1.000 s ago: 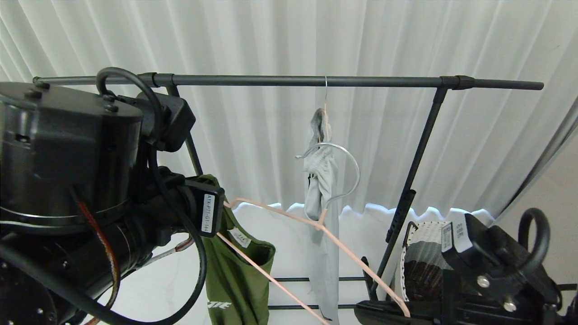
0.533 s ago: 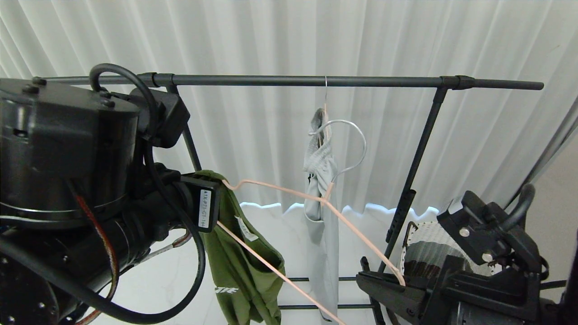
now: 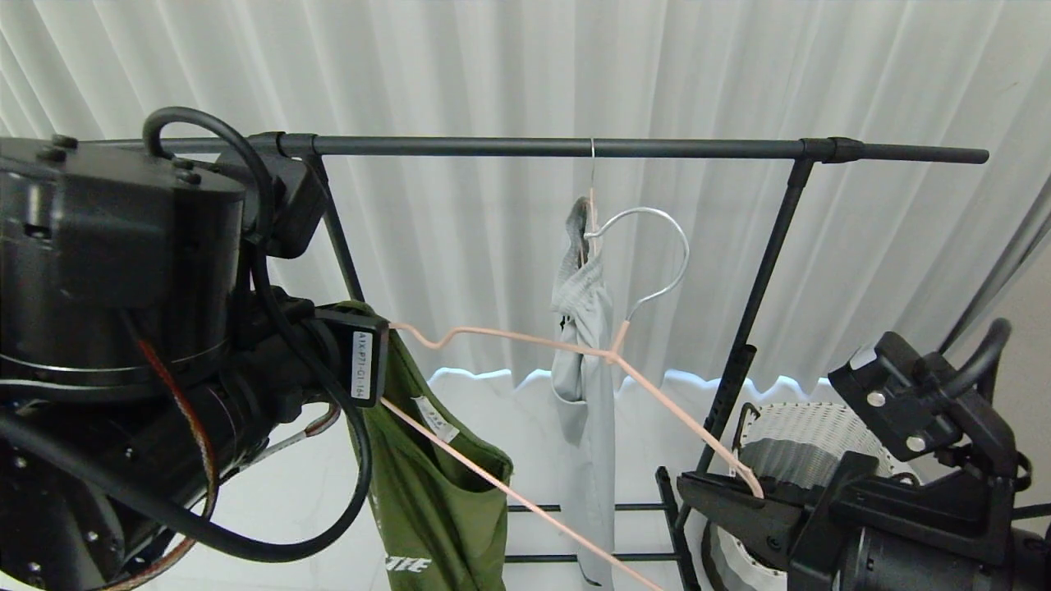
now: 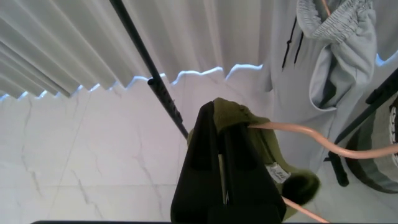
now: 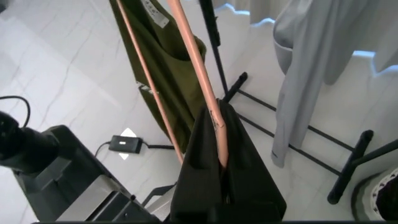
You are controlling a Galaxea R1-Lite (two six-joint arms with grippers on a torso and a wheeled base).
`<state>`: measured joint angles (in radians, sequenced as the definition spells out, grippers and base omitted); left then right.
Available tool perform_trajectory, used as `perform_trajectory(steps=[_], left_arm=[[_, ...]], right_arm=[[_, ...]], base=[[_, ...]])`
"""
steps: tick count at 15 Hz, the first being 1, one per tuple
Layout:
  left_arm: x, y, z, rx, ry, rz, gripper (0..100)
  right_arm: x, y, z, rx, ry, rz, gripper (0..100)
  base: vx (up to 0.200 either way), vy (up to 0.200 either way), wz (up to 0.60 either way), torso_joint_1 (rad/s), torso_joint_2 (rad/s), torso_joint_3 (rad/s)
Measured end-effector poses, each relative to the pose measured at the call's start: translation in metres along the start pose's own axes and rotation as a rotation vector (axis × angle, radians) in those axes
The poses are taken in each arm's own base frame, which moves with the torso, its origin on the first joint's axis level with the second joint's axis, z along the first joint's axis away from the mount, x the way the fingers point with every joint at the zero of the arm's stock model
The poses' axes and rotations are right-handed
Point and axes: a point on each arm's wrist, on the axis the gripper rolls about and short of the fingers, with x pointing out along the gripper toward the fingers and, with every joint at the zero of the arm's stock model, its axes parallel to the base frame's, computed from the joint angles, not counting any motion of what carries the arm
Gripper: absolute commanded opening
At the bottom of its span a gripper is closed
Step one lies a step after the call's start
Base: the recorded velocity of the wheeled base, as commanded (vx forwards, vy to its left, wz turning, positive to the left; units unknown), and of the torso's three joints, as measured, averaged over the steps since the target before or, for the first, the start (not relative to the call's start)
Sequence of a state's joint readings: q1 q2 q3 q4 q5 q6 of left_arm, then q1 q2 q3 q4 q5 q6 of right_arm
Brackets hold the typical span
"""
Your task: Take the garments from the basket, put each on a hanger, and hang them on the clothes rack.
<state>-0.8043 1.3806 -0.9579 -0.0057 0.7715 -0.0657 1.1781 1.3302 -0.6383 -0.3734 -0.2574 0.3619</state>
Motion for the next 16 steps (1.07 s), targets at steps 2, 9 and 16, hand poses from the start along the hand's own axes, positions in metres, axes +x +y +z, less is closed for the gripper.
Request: perform_trajectory(steps=[2, 9, 16], left_arm=[[-0.001, -0.001, 0.0, 0.001, -0.001, -0.005, 0], [-0.004, -0.004, -0.001, 0.003, -0.005, -0.011, 0], [-0.005, -0.005, -0.001, 0.011, -0.006, -0.017, 0]], right_arm=[[0.0, -0.001, 0.001, 0.002, -0.013, -0.022, 0], [0.002, -0.007, 0.006, 0.012, -0.048, -0.102, 0], [0.004, -0.009, 0.017, 0.023, -0.086, -0.125, 0]], base=[[0.0, 0.0, 0.0, 0.0, 0.0, 0.0], [0.0, 0.0, 0.0, 0.0, 0.0, 0.0], [0.0, 0.0, 0.0, 0.0, 0.0, 0.0]])
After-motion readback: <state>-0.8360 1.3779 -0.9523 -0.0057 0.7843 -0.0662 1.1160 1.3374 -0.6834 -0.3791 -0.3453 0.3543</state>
